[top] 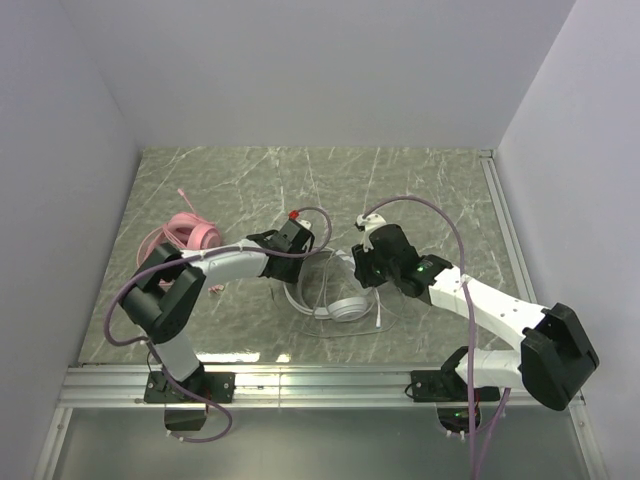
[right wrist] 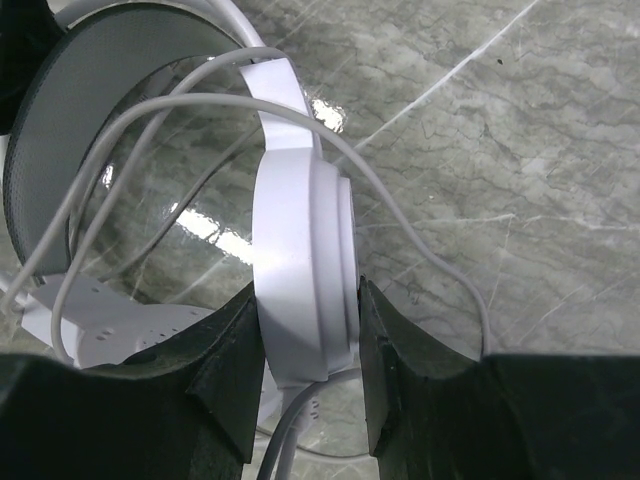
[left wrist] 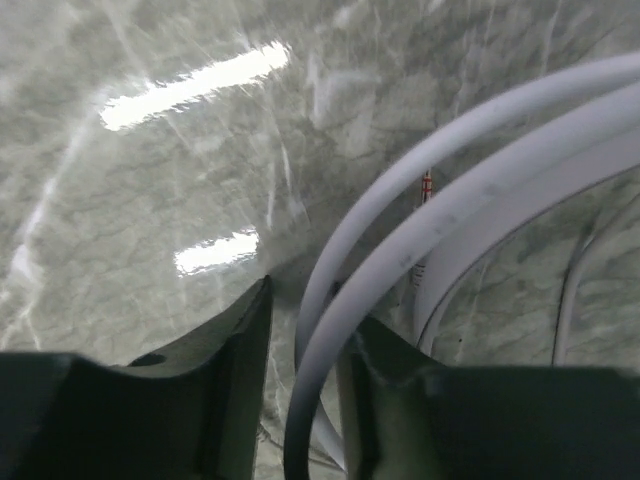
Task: Wrap the headphones
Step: Grab headphones with the left arm, then wrap the headphone cable with the right arm
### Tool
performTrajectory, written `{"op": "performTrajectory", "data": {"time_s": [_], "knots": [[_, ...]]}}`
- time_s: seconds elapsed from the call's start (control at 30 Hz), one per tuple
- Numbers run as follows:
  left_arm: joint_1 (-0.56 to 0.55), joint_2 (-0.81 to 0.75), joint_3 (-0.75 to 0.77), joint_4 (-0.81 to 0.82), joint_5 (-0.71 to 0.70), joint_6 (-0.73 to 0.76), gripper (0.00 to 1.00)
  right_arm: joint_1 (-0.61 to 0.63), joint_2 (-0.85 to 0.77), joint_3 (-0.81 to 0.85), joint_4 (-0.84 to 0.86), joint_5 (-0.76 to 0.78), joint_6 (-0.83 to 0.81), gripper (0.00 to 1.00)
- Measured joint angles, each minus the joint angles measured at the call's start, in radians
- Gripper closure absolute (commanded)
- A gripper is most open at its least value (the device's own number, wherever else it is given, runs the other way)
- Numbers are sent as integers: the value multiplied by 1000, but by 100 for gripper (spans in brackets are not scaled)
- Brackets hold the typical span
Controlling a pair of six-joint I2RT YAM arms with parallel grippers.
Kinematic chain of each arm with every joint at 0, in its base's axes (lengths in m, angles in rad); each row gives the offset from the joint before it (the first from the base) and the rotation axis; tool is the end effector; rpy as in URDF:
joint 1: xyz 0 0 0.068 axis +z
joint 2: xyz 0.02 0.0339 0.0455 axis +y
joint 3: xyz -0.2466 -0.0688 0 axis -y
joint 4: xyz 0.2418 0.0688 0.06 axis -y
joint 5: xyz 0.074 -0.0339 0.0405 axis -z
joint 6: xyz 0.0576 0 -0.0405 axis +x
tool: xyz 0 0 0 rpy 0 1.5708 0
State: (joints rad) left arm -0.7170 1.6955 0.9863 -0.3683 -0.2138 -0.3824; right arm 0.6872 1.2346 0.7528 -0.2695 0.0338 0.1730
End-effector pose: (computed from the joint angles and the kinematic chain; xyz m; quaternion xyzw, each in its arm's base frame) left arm 0.2605 -0.2109 0.1315 0.1349 0.9551 -0.0386 0.2611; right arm 0.2153 0.1741 0.1976 -0.2267 0.8887 0.1520 0.3685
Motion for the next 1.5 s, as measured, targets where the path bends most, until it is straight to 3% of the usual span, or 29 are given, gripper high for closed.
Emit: {"op": "performTrajectory", "data": {"time_s": [0.03,0.07,0.17,0.27,0.3,0.4,0.63,0.83,1.07,1.17,1.5], "knots": [[0,12,4,-3,3,-2,72,0,-2,-3,0,0,0,98],[0,21,12,-8,7,-5,84,0,-2,-6,0,0,0,98],[-1,31,29,-10,16,-3,100,0,-2,-8,2,1,0,97],[-2,32,29,-16,21,-4,100,0,-2,-8,4,0,0,81],[-2,32,30,-18,22,-4,100,0,-2,-8,4,0,0,64],[-2,32,33,-26,29,-4,100,-1,-9,-9,4,0,4,50],[-5,-8,34,-71,63,-3,100,-37,-164,-28,64,-38,51,43],[5,-77,41,-109,101,-8,100,-154,-403,-82,130,-89,105,41],[33,-153,93,-161,144,-21,100,-218,-439,-111,135,-84,131,34],[48,-180,144,-212,155,-19,100,-227,-439,-150,136,-74,153,6],[84,-216,361,-409,201,0,100,-245,-442,-290,238,-71,195,10]]}}
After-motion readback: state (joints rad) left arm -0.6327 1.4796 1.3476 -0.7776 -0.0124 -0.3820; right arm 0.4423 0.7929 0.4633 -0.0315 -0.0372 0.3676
